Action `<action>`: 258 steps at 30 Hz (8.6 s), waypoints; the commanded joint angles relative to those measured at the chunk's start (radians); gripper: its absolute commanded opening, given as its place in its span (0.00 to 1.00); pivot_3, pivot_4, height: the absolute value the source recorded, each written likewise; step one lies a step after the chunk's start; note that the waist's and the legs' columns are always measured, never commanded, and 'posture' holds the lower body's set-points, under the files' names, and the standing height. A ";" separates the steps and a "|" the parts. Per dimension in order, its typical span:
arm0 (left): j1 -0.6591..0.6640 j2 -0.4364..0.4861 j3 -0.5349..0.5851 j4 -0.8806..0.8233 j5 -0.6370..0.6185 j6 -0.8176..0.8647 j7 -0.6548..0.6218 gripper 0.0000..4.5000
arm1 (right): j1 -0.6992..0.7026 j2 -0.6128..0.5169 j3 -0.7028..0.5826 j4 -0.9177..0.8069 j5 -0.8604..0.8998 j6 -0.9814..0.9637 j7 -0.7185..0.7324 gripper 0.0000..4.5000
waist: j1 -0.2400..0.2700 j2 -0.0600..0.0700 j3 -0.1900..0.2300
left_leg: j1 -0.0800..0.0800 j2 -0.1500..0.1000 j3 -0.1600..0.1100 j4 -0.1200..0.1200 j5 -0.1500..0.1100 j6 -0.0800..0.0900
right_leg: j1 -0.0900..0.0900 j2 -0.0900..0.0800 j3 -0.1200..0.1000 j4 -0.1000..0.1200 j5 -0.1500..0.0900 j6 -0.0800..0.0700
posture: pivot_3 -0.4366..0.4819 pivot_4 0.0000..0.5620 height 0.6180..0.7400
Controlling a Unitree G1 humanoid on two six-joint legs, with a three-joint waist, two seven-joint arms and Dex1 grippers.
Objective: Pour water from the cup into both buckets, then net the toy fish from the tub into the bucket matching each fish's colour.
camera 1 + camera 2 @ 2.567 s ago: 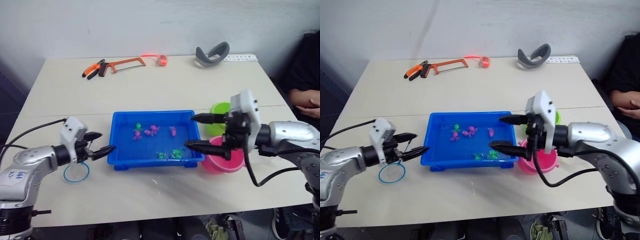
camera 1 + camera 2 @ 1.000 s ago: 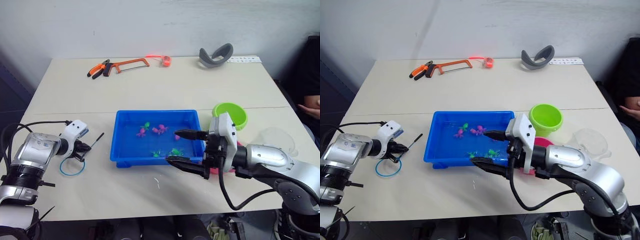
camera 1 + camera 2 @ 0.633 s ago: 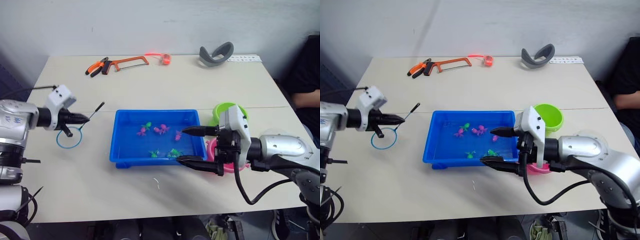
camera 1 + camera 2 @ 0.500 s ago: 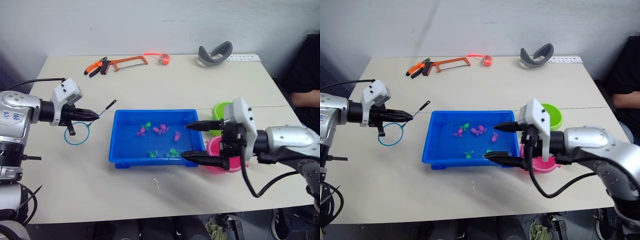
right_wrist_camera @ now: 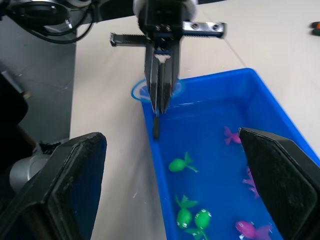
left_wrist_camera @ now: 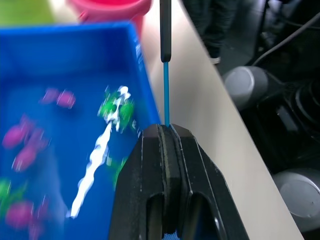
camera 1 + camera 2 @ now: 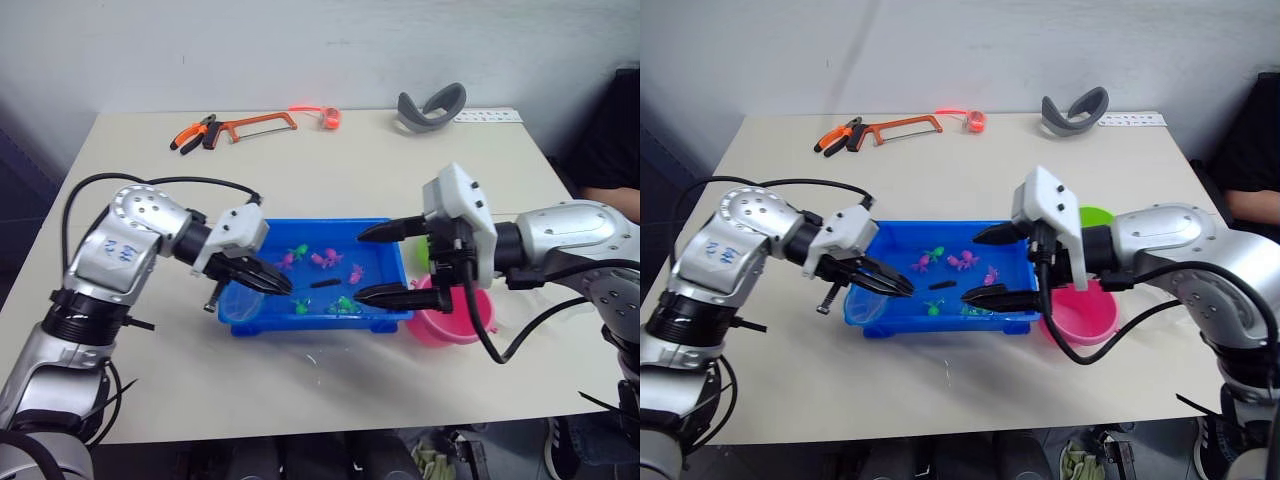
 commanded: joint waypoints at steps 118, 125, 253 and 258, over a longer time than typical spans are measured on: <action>0.264 0.202 0.182 0.173 0.057 -0.095 0.099 0.99 | 0.306 0.207 0.125 0.093 -0.780 -0.489 0.026 0.00 | -0.001 0.003 0.000 | 0.002 0.002 0.000 0.013 -0.001 -0.001 | 0.002 0.011 0.002 0.011 0.000 0.000 | 0.48 0.27 1.00; 0.282 0.224 0.198 0.190 0.068 -0.120 0.103 0.99 | 0.228 0.242 0.164 0.162 -0.793 -0.520 0.043 0.00 | -0.003 0.003 0.000 | 0.002 0.003 0.001 0.012 -0.002 -0.001 | 0.000 0.011 0.002 0.011 0.000 0.000 | 0.48 0.27 1.00; 0.204 0.197 0.217 0.197 0.058 -0.107 0.049 0.99 | 0.129 0.330 0.113 0.194 -0.586 -0.233 0.185 0.00 | -0.023 0.003 0.000 | 0.001 0.003 0.001 0.012 -0.003 -0.001 | 0.000 0.010 0.002 0.011 0.000 0.000 | 0.48 0.27 1.00; 0.179 0.155 0.227 0.157 -0.006 -0.034 0.049 0.99 | 0.166 0.297 0.029 0.140 -0.537 -0.214 0.151 0.00 | -0.021 0.003 0.000 | 0.000 0.003 0.001 0.012 -0.003 -0.001 | 0.000 0.010 0.002 0.011 0.000 0.000 | 0.48 0.27 1.00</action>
